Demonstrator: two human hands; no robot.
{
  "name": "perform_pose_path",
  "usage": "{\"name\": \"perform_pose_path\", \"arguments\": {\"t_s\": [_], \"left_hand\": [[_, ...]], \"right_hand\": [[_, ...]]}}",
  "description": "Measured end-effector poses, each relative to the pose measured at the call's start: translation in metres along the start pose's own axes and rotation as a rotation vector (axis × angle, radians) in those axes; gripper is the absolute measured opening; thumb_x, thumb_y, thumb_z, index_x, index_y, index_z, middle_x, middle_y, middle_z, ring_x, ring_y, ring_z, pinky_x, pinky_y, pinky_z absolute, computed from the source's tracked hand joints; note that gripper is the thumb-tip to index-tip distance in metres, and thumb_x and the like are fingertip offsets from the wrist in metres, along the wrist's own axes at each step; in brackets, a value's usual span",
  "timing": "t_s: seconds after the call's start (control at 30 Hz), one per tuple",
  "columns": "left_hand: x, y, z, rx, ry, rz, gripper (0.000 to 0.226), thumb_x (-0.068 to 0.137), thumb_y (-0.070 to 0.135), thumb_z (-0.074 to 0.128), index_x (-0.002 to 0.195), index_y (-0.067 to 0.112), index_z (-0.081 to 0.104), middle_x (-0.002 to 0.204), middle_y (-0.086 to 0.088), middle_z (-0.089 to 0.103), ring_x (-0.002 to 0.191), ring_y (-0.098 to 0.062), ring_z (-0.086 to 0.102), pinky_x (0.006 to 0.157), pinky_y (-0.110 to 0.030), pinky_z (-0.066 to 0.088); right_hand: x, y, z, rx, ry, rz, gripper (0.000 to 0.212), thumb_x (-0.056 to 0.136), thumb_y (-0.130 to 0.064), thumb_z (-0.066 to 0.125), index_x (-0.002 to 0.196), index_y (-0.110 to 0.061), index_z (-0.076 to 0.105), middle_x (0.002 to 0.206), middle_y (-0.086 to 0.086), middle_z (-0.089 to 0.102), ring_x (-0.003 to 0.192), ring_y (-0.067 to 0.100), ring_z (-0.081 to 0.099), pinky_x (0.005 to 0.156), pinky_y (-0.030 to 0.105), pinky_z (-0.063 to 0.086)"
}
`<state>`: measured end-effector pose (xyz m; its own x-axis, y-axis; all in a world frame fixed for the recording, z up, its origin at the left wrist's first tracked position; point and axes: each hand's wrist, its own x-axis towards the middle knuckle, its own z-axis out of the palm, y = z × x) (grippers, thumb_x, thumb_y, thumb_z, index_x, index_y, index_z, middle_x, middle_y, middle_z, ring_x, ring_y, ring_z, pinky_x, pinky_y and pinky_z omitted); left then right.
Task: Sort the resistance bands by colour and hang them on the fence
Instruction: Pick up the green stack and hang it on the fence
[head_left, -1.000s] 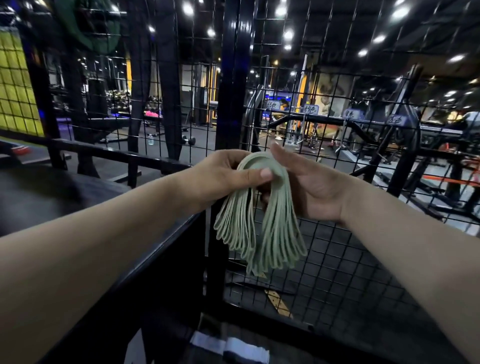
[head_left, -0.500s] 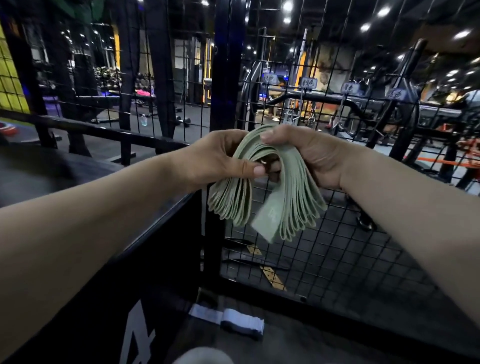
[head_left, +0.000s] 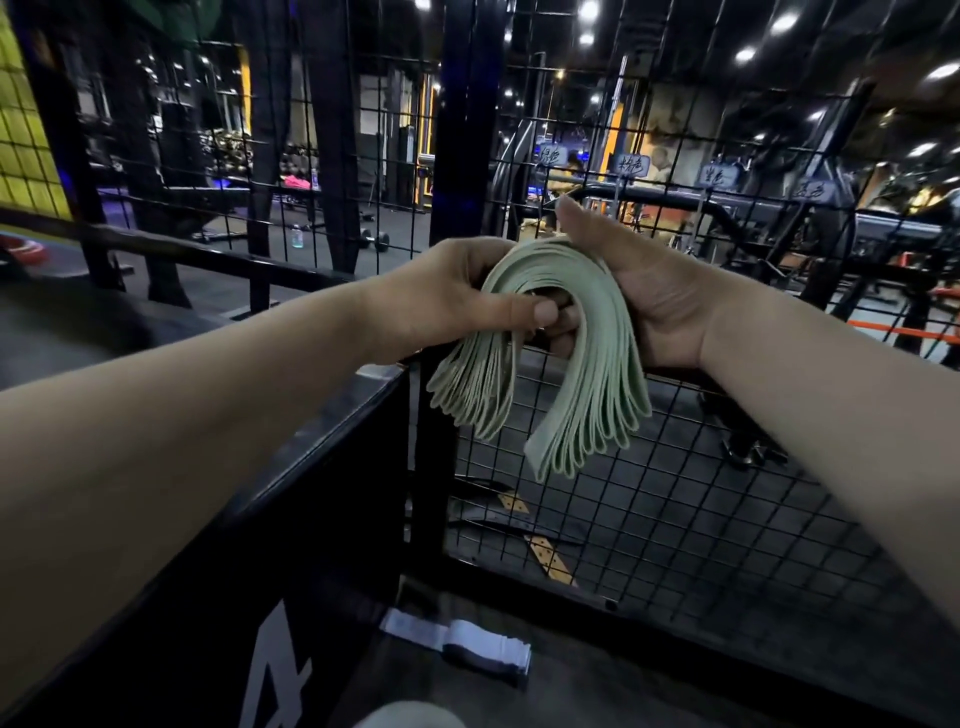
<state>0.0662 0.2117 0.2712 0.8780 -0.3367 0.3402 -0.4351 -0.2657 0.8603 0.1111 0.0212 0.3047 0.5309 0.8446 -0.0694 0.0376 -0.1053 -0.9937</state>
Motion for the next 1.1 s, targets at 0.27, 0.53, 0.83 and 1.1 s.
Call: {"name": "perform_pose_path", "arguments": {"t_s": [0.27, 0.53, 0.83, 1.1], "left_hand": [[-0.002, -0.014, 0.0, -0.082, 0.024, -0.034, 0.046, 0.084, 0.031, 0.074, 0.12, 0.005, 0.062, 0.095, -0.004, 0.066, 0.084, -0.015, 0.063, 0.08, -0.032, 0.053], [-0.001, -0.019, -0.007, -0.194, -0.056, -0.092, 0.062, 0.074, 0.02, 0.079, 0.129, 0.005, 0.054, 0.109, -0.009, 0.069, 0.104, -0.028, 0.065, 0.095, -0.045, 0.053], [-0.002, -0.013, -0.013, -0.031, -0.056, -0.093, 0.052, 0.067, 0.022, 0.089, 0.105, 0.004, 0.059, 0.086, 0.003, 0.069, 0.084, -0.012, 0.067, 0.074, -0.021, 0.053], [-0.004, -0.015, -0.01, 0.048, -0.082, -0.121, 0.045, 0.068, 0.015, 0.088, 0.103, 0.001, 0.065, 0.095, -0.008, 0.072, 0.089, -0.022, 0.07, 0.082, -0.033, 0.055]], "right_hand": [[0.001, 0.005, -0.002, -0.037, -0.085, 0.017, 0.027, 0.089, -0.028, 0.057, 0.102, -0.011, 0.073, 0.082, -0.002, 0.068, 0.064, 0.008, 0.06, 0.065, 0.023, 0.056], [0.007, 0.014, -0.002, -0.001, -0.027, -0.002, 0.03, 0.083, -0.009, 0.059, 0.11, 0.004, 0.059, 0.078, 0.004, 0.067, 0.062, 0.01, 0.064, 0.055, 0.022, 0.054], [0.006, 0.021, -0.01, -0.18, 0.091, -0.059, 0.071, 0.064, -0.022, 0.08, 0.117, 0.017, 0.053, 0.094, 0.019, 0.065, 0.077, 0.024, 0.067, 0.065, 0.031, 0.058], [-0.008, 0.022, -0.014, -0.648, 0.199, -0.121, 0.048, 0.072, -0.022, 0.086, 0.111, -0.004, 0.064, 0.091, 0.009, 0.074, 0.081, 0.021, 0.072, 0.071, 0.031, 0.057]]}}
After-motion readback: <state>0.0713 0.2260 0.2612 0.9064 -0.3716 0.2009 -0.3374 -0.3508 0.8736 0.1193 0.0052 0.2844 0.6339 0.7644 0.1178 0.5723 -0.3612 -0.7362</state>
